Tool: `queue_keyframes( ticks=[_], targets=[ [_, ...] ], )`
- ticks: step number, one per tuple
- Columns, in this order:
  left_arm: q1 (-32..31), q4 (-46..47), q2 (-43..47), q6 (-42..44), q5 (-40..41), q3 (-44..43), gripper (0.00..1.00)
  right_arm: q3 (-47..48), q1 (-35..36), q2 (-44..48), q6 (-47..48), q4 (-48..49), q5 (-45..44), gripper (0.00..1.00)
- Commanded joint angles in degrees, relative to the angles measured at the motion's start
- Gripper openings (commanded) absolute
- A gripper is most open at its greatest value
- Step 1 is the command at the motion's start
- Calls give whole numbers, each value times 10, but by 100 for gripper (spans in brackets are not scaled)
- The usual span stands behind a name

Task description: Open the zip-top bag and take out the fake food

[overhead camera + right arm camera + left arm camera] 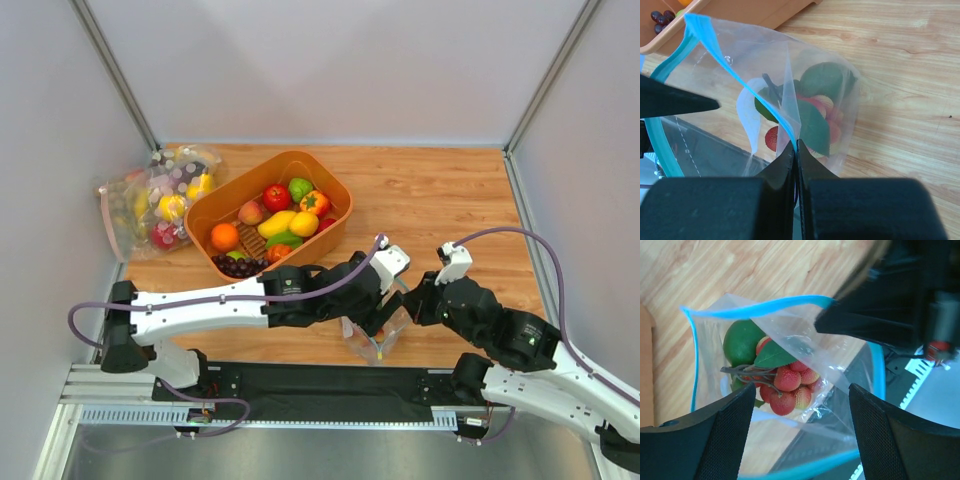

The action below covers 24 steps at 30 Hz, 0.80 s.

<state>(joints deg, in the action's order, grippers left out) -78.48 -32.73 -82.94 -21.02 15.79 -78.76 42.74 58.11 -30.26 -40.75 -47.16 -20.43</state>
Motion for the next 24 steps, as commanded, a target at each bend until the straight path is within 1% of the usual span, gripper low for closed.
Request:
queue_keyframes(
  ticks=[1, 5, 8, 10, 17, 24],
  targets=[
    [19, -37, -38, -55, 20, -26, 82, 3, 3, 6, -9, -1, 3, 0],
    [38, -32, -57, -79, 29, -10, 84, 0, 3, 3, -10, 7, 17, 0],
    [44, -58, -75, -91, 55, -10, 84, -1, 3, -2, -9, 11, 23, 0],
    [46, -57, -75, -98, 66, -2, 85, -2, 3, -2, -8, 11, 21, 0],
    [61, -2, -70, -105, 62, 49, 87, -6, 3, -1, -9, 15, 27, 0],
    [68, 25, -90, -112, 65, 55, 87, -11, 3, 4, -6, 16, 32, 0]
  ],
)
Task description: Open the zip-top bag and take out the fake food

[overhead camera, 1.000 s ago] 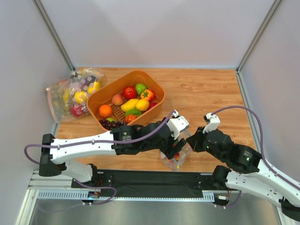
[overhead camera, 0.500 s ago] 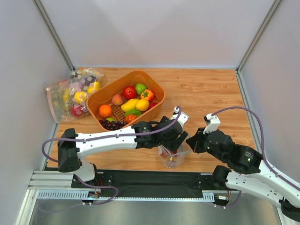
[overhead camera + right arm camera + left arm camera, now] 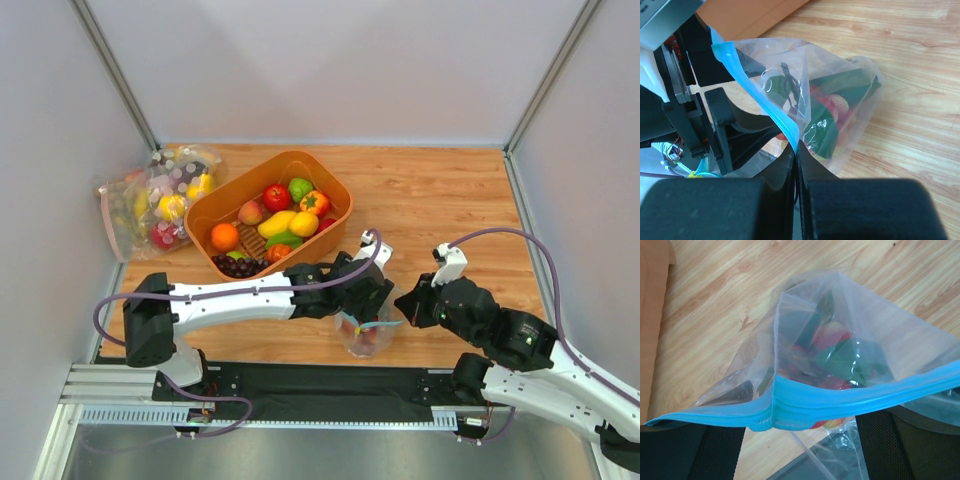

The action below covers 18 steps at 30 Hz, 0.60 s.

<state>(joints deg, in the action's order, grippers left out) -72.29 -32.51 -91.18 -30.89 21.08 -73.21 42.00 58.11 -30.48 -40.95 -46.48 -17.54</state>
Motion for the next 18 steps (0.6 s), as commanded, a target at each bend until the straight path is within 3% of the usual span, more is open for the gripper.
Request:
queue_keyframes(
  ticks=[1, 10, 15, 18],
  targets=[
    [8, 28, -11, -15, 12, 1, 87, -4, 2, 6, -4, 10, 4, 0],
    [21, 60, -58, -19, -5, 2, 82, -11, 3, 6, 3, 15, 11, 0],
    [25, 61, -84, -18, -4, -12, 65, -13, 3, 9, 3, 13, 13, 0],
    [26, 64, -85, -10, -8, -13, 43, -15, 2, 14, 2, 6, 11, 0]
  ],
)
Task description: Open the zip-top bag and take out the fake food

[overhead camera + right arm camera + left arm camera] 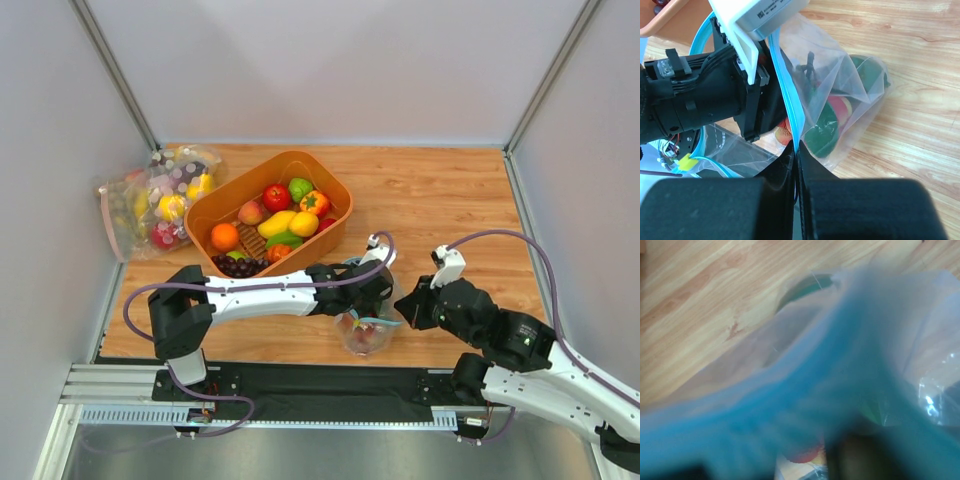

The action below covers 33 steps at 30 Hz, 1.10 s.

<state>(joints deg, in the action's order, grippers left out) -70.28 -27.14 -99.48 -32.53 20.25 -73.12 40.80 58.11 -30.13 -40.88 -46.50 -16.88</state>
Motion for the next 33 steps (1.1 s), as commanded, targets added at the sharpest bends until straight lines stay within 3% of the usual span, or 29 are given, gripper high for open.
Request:
queue_keyframes(
  ticks=[1, 3, 4, 5, 21, 33],
  targets=[
    [6, 16, 0, 9, -2, -11, 31, -5, 3, 12, -1, 4, 4, 0],
    [7, 17, 7, 12, -7, -7, 14, -6, 3, 17, -2, 3, 1, 0],
    [6, 18, 10, 15, -8, -4, 1, -7, 3, 19, -3, 3, -1, 0],
    [6, 18, 18, 15, -11, -1, 0, -9, 3, 24, -5, 1, -2, 0],
    [6, 87, 233, 32, -125, 96, 0, -2, 3, 25, -17, -21, -31, 0],
    [6, 118, 316, 74, -181, 126, 0, -1, 3, -7, -17, 5, -20, 0]
  ],
)
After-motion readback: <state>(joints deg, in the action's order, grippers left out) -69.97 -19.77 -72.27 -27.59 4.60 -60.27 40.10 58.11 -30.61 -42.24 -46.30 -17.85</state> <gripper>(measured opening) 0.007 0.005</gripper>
